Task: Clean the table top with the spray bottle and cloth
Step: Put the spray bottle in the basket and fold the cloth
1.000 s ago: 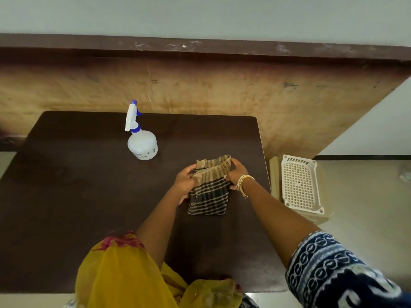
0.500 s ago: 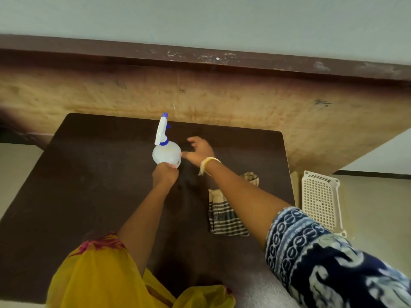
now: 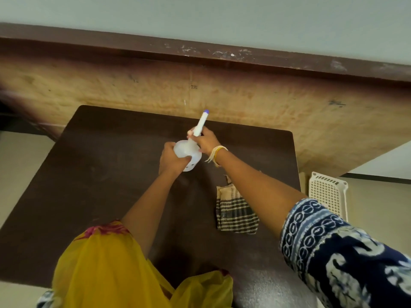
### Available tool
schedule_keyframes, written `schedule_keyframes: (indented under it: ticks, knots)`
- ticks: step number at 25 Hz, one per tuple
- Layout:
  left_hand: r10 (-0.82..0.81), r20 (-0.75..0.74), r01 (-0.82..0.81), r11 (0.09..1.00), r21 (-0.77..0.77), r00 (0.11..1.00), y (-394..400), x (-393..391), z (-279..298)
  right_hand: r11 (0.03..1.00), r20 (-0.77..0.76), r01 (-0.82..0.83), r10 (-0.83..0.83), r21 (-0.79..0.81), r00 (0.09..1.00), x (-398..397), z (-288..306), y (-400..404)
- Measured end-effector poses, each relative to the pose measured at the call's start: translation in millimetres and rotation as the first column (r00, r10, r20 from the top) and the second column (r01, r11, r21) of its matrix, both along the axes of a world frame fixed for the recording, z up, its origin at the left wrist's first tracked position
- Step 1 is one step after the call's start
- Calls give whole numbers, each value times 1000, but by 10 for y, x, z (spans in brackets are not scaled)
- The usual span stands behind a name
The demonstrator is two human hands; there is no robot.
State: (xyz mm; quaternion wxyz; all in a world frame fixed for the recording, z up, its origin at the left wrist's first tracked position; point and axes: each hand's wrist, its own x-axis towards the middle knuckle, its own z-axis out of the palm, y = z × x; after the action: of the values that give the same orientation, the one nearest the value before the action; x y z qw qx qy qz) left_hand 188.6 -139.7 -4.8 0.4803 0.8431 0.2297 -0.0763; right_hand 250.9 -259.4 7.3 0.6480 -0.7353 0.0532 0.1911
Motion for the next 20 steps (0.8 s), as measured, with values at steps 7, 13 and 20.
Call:
schedule_keyframes:
  ticks: [7, 13, 20]
  knots:
    - [-344, 29, 345, 938, -39, 939, -1007, -28, 278, 913, -108, 294, -274, 282, 956, -275, 326, -1334]
    - [-386, 107, 401, 882, -247, 916, -2398, -408, 531, 750, -174, 485, -459, 450, 871, -691, 650, -2788]
    - [-217, 139, 255, 883, -393, 966, -4221, -1119, 593, 812, -158, 465, -438, 352, 885, -1245, 809, -4434]
